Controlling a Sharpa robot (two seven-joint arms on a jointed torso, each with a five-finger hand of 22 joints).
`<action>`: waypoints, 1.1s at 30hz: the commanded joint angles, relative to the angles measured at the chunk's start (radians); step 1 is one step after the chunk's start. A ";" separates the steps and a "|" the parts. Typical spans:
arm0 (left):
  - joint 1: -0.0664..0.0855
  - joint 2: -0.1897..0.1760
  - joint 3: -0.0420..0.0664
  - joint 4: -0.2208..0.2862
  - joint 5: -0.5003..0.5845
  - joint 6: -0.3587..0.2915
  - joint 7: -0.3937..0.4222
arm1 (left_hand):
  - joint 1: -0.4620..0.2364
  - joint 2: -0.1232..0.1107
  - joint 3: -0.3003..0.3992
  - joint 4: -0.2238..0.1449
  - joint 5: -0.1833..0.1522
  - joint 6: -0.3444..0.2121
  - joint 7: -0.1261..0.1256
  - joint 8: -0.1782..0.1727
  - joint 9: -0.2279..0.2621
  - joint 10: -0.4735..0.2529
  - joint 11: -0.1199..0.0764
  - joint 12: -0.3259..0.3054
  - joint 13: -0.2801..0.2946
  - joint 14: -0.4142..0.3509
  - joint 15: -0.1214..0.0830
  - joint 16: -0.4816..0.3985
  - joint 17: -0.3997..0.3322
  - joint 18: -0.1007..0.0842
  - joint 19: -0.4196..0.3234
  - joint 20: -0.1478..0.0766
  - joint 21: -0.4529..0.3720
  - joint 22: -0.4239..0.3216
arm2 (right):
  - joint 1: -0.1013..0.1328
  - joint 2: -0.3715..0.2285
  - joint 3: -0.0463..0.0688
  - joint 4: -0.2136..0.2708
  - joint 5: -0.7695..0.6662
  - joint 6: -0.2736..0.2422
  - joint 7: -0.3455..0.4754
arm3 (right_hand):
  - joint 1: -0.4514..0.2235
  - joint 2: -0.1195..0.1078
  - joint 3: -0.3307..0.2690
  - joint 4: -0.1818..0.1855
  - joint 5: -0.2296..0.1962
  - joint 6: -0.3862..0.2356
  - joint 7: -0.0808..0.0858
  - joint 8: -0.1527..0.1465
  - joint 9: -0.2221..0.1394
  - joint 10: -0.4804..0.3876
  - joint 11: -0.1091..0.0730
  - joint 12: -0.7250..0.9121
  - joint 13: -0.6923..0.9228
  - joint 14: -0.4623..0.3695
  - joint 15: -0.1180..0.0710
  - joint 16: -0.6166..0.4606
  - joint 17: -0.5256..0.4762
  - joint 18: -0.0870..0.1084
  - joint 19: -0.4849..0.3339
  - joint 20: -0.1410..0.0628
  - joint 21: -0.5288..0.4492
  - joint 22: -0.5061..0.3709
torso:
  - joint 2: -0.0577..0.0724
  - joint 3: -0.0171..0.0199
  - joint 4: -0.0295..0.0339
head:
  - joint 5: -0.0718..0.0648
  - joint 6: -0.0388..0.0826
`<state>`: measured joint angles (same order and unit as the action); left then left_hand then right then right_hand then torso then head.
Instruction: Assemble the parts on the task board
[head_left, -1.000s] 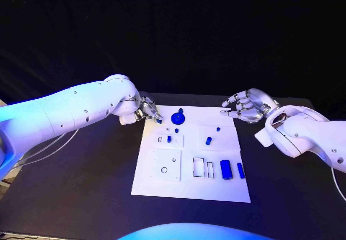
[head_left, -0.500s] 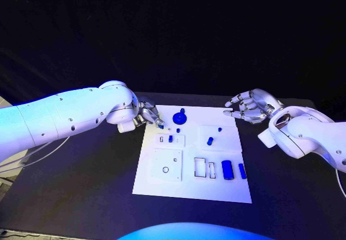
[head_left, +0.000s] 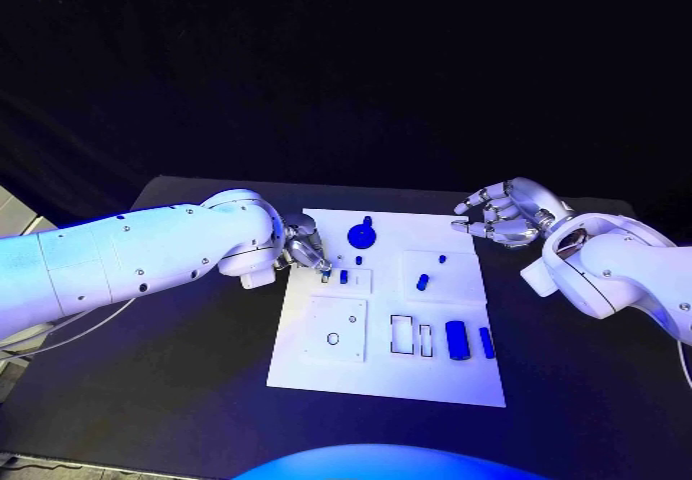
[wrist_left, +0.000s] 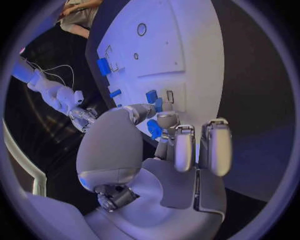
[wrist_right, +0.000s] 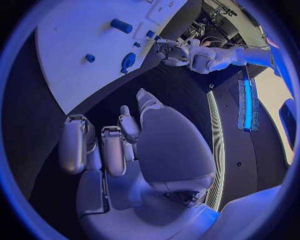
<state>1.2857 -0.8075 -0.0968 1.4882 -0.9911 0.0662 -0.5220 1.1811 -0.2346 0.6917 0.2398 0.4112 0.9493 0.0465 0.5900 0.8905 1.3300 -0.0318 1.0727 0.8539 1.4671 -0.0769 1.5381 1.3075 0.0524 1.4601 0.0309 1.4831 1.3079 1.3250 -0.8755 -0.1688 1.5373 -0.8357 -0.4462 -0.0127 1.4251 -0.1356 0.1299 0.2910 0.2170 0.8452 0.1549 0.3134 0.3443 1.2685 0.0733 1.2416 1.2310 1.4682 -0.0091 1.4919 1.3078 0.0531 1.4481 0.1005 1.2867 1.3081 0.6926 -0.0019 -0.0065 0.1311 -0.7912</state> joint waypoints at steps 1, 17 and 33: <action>-0.005 -0.001 -0.001 0.008 -0.068 -0.026 -0.015 | -0.010 0.002 0.199 -0.201 0.005 0.006 -0.001 0.002 0.029 0.006 0.001 0.002 -0.002 0.089 -0.008 0.005 0.209 -0.015 0.004 -0.001 0.004 0.119 | 0.000 -0.001 0.000 0.002 -0.011 0.009 0.009 | -0.004 0.004 0.005 -0.001 0.003 -0.007 0.001 0.006 -0.001 -0.005 -0.002 -0.003 -0.001 0.061 0.005 -0.007 0.096 0.012 -0.006 -0.001 -0.006 0.076 | 0.001 0.0005 -0.0007 | 0.001 -0.001; -0.019 0.007 -0.008 0.006 -0.121 -0.015 -0.031 | -0.011 0.001 0.199 -0.202 0.008 0.007 -0.001 0.001 0.029 0.008 0.000 0.004 0.001 0.088 -0.008 0.004 0.207 -0.015 0.005 -0.001 0.005 0.120 | 0.000 -0.004 0.000 0.003 -0.012 0.011 0.009 | -0.007 0.003 0.005 -0.001 0.006 -0.007 0.001 0.006 -0.001 -0.004 -0.002 -0.002 0.000 0.061 0.005 -0.007 0.097 0.011 -0.005 -0.001 -0.005 0.077 | 0.002 0.0000 -0.0015 | 0.001 -0.007; -0.021 0.010 -0.008 0.011 -0.145 0.017 -0.031 | -0.013 -0.002 0.200 -0.203 0.012 0.008 -0.002 0.001 0.030 0.010 -0.001 0.003 0.000 0.089 -0.009 0.006 0.210 -0.016 0.008 -0.002 0.007 0.124 | -0.001 -0.005 0.000 0.003 -0.012 0.014 0.008 | -0.007 0.003 0.005 -0.001 0.006 -0.007 0.001 0.006 -0.001 -0.004 -0.002 -0.002 0.000 0.061 0.005 -0.007 0.097 0.011 -0.005 -0.001 -0.005 0.077 | 0.002 0.0008 -0.0017 | 0.000 -0.012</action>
<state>1.2676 -0.7997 -0.1034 1.4971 -1.1154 0.0548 -0.5476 1.1705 -0.2452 0.6930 0.2386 0.4183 0.9514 0.0447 0.5864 0.9189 1.3337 -0.0354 1.0725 0.8544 1.4670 -0.0768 1.5380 1.3074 0.0527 1.4598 0.0306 1.4834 1.3076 1.3249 -0.8799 -0.1688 1.5389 -0.8379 -0.4459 -0.0122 1.4251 -0.1356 0.1299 0.2910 0.2169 0.8453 0.1549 0.3134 0.3444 1.2685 0.0733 1.2416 1.2311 1.4682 -0.0091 1.4919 1.3075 0.0531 1.4481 0.1005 1.2867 1.3077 0.6944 -0.0014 -0.0078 0.1308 -0.8020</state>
